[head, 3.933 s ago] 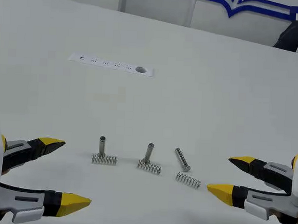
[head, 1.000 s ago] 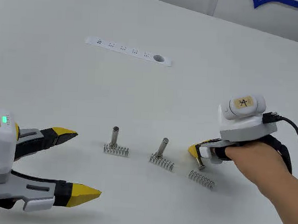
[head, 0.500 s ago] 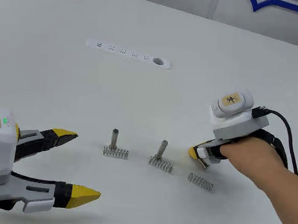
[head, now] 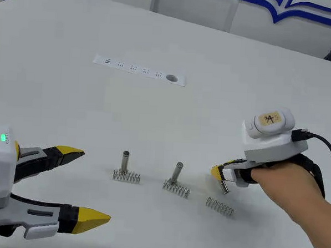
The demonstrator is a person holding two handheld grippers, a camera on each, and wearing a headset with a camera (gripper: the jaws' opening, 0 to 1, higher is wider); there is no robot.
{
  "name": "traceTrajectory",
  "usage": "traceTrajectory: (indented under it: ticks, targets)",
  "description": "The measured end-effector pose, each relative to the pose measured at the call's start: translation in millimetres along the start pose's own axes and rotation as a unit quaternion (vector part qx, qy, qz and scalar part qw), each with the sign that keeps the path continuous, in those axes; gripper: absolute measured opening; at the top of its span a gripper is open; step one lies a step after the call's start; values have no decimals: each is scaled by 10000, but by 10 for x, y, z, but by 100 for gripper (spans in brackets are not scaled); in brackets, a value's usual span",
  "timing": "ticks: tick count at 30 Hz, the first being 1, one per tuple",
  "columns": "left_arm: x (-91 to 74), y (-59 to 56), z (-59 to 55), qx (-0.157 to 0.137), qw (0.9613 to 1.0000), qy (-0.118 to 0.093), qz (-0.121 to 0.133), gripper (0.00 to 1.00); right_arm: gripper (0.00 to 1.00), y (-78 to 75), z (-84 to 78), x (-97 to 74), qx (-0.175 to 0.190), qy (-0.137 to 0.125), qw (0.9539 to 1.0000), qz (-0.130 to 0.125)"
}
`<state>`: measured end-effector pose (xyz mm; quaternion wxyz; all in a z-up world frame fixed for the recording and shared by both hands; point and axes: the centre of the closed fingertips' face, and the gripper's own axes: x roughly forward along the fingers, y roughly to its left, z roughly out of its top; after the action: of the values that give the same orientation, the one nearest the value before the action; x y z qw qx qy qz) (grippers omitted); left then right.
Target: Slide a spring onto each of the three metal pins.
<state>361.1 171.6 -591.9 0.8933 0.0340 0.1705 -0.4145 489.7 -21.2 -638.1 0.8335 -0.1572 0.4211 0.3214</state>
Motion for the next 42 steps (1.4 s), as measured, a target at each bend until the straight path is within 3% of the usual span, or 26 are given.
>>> traceTrajectory:
  ticks: [17, 42]
  targets:
    - [-8, -46, 80, 143, 9999, -38, -24, 81, 9, 83, -6, -272, 77, -448, 9990, 6]
    - [8, -101, 119, 222, 9997, 15, -111, 81, 9, 149, -208, -362, 48, -419, 9991, 73]
